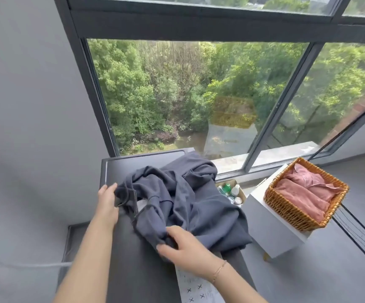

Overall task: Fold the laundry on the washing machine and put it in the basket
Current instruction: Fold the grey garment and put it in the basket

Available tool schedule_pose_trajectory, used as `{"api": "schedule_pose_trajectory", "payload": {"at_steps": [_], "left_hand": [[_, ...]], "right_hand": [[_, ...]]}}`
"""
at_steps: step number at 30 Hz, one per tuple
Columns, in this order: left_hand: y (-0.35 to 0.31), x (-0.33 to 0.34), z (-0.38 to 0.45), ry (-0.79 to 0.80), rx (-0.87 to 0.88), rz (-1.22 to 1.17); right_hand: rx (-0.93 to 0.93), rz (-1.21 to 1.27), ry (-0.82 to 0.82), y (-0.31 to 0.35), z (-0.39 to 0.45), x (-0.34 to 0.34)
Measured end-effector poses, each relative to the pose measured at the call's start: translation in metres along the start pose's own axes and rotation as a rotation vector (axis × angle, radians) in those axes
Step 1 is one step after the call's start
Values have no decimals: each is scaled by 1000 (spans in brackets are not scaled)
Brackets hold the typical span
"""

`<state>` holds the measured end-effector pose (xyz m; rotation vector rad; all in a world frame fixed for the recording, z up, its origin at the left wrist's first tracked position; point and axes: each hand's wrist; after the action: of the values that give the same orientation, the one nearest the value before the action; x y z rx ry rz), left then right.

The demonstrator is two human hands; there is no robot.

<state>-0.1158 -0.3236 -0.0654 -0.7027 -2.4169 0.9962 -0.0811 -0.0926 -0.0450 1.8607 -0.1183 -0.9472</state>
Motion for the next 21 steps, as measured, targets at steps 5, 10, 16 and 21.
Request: {"api": "schedule_pose_trajectory", "payload": {"at_steps": [5,10,16,21], "left_hand": [[62,-28,-13,-111,65,171],[83,-15,-44,-274,263,714],[122,36,-69,-233,377,1324],[145,36,-51,-262,399,1452]], "right_hand": [[-43,-22,246,-22,-1,24],[-37,-99,-231,-47,21,-24],[283,-543,-281,-98,36,-65],[195,-527,-309,-109,32,-48]]}}
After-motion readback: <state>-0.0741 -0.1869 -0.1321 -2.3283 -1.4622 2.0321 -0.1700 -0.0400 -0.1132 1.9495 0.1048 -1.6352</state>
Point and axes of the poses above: each hand's wrist, its own z-axis towards the middle knuckle, its own x-axis out of the palm, y = z × x, and after that the axes turned 7 degrees about -x, right-handed
